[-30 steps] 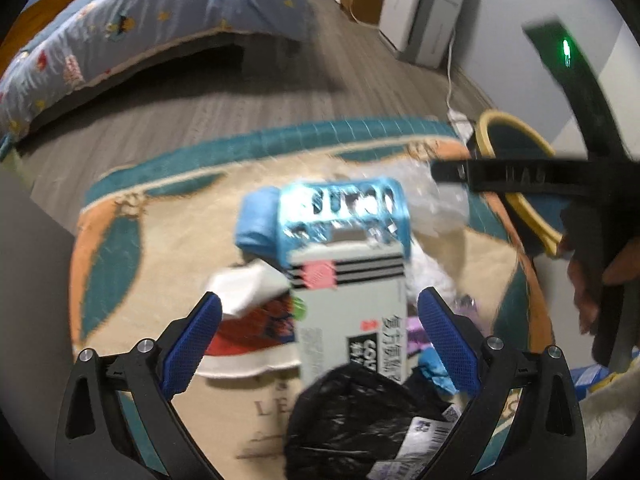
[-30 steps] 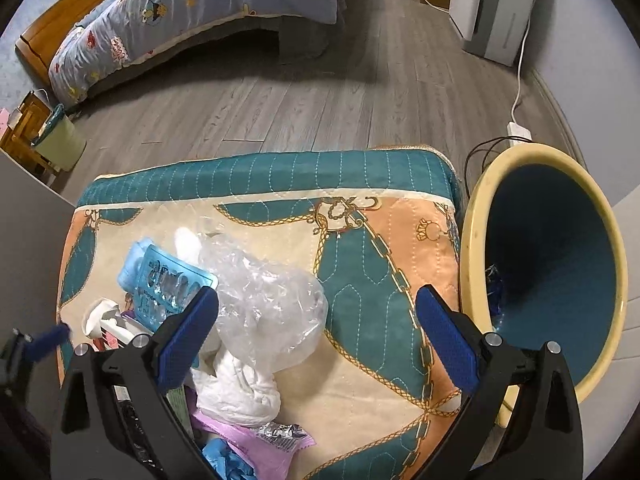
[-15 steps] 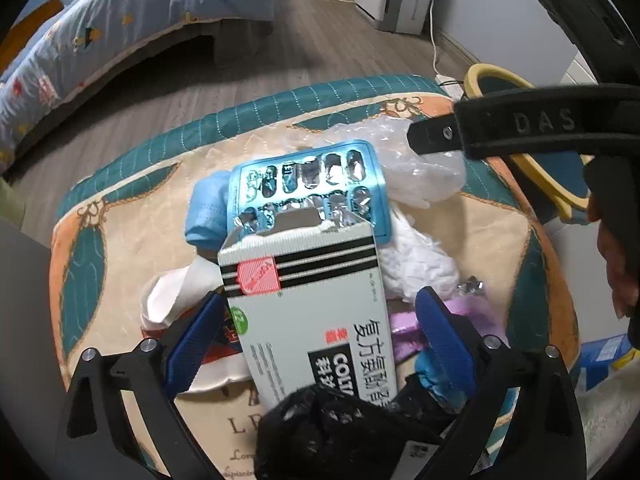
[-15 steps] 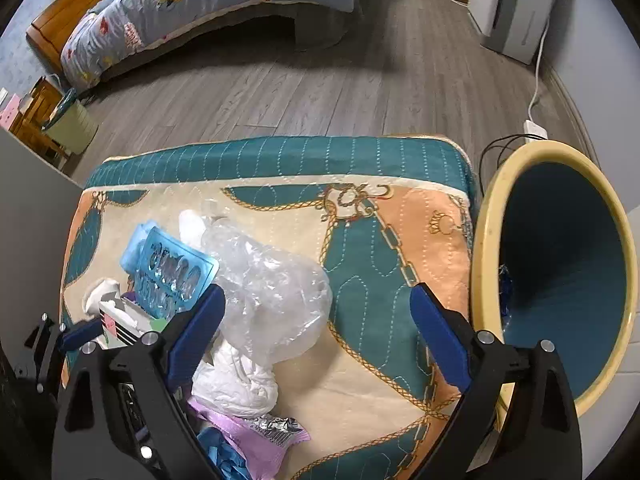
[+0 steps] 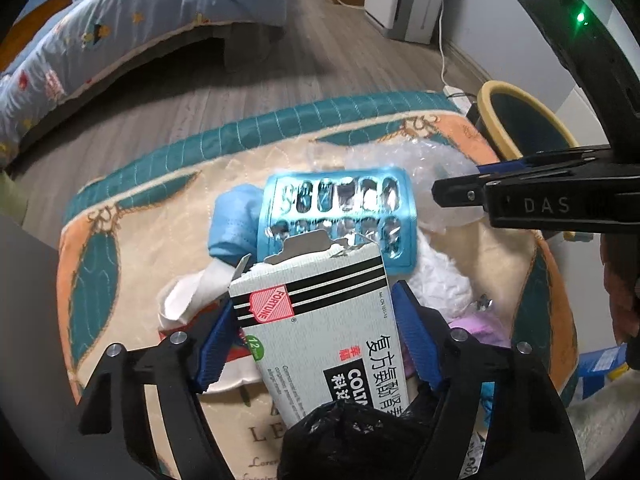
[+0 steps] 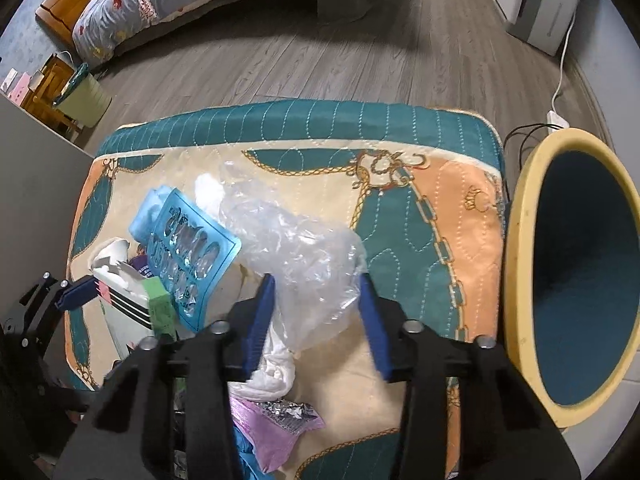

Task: Collect trash
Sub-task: 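Grasp the clear plastic bag with the right tool while the left tool grasps the white box, then carry both items over the bin and open both tools to drop them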

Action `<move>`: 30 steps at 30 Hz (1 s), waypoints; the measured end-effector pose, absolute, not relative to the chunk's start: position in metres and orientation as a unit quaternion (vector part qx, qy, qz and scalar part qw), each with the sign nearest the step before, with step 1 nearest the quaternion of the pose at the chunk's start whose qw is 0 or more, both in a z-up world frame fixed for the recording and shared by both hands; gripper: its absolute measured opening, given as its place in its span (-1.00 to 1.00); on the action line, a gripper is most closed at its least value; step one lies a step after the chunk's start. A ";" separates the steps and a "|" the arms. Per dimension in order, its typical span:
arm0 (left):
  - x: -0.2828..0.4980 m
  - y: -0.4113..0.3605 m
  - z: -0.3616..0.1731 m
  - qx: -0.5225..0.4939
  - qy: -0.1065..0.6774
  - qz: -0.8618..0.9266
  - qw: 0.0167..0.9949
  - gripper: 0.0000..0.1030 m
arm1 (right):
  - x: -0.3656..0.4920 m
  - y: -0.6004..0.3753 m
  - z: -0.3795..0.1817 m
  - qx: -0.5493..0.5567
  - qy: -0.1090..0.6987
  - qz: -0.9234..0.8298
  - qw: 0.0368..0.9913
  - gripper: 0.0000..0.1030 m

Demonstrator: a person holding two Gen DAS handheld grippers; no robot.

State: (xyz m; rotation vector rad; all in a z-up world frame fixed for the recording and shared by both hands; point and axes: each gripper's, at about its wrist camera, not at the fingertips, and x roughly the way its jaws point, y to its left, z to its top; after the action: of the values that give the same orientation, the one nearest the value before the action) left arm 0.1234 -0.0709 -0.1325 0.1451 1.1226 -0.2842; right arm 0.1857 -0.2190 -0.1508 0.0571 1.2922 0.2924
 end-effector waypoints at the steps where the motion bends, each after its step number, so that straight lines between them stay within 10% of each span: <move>1: 0.123 -0.071 -0.130 0.067 0.527 -0.136 0.836 0.45 | 0.185 -0.222 -0.148 0.031 0.598 0.135 0.790 -0.36; 30: 0.098 -0.086 -0.026 0.054 0.390 -0.149 0.907 0.43 | 0.136 -0.279 -0.060 0.067 0.508 0.101 0.853 -0.50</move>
State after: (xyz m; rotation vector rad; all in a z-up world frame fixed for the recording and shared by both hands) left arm 0.0983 -0.0859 -0.0263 0.1109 0.8056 -0.3078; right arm 0.1356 -0.2785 -0.0598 0.1403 1.0691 0.2116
